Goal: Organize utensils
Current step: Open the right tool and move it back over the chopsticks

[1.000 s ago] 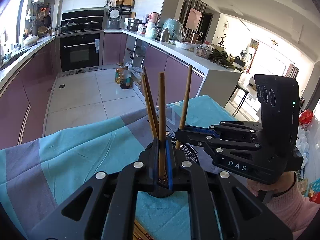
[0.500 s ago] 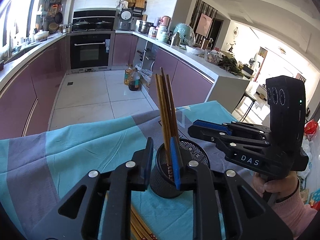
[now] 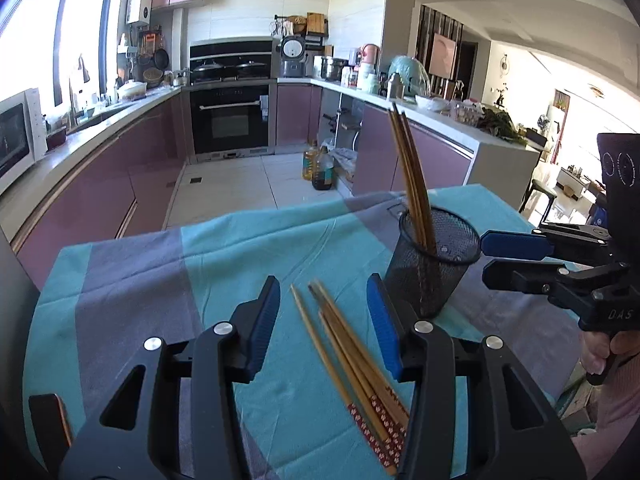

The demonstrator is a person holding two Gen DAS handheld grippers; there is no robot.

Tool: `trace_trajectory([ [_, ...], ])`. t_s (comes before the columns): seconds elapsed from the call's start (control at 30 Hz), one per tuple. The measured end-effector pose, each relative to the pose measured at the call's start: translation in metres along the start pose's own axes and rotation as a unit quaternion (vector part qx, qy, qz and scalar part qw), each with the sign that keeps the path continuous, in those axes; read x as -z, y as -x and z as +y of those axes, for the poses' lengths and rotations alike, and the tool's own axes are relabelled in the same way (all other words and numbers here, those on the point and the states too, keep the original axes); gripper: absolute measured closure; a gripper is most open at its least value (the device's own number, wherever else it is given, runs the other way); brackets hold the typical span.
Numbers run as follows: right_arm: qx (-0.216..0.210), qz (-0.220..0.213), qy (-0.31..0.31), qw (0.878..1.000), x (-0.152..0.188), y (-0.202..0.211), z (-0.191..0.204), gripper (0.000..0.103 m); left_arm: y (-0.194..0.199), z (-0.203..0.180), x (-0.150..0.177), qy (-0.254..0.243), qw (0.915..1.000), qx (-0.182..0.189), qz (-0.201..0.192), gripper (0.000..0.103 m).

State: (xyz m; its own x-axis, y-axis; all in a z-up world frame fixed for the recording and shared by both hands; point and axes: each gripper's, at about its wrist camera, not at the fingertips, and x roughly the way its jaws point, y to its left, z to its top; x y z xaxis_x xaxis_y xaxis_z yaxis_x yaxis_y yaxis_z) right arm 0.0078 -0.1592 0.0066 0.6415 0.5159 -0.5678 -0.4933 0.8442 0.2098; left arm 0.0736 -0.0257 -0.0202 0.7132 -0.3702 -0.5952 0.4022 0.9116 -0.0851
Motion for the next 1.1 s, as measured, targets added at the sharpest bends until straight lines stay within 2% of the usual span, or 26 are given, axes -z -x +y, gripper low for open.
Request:
trace_trajectory([
  [0.2,-0.008,0.077,-0.038,0.996,0.031,-0.056,0.002,0.069,-0.031,0.003,0.043,-0.002,0.9978,-0.005,0.066,0.058],
  [0.37,-0.005,0.108,-0.049,0.993,0.045,-0.08,0.005,0.069,-0.058,-0.006,0.064,-0.001,0.9947,-0.006,0.103,0.058],
  [0.73,0.013,0.123,-0.059,0.991,0.043,-0.096,0.01,0.071,-0.072,-0.008,0.072,0.0,0.9929,-0.003,0.119,0.06],
  [0.97,0.024,0.114,-0.08,0.99,0.046,-0.095,-0.001,0.072,-0.079,-0.005,0.072,0.003,0.9916,-0.004,0.129,0.06],
  [1.1,0.04,0.113,-0.086,0.989,0.045,-0.099,-0.005,0.077,-0.083,-0.002,0.071,0.007,0.9912,0.0,0.132,0.06],
])
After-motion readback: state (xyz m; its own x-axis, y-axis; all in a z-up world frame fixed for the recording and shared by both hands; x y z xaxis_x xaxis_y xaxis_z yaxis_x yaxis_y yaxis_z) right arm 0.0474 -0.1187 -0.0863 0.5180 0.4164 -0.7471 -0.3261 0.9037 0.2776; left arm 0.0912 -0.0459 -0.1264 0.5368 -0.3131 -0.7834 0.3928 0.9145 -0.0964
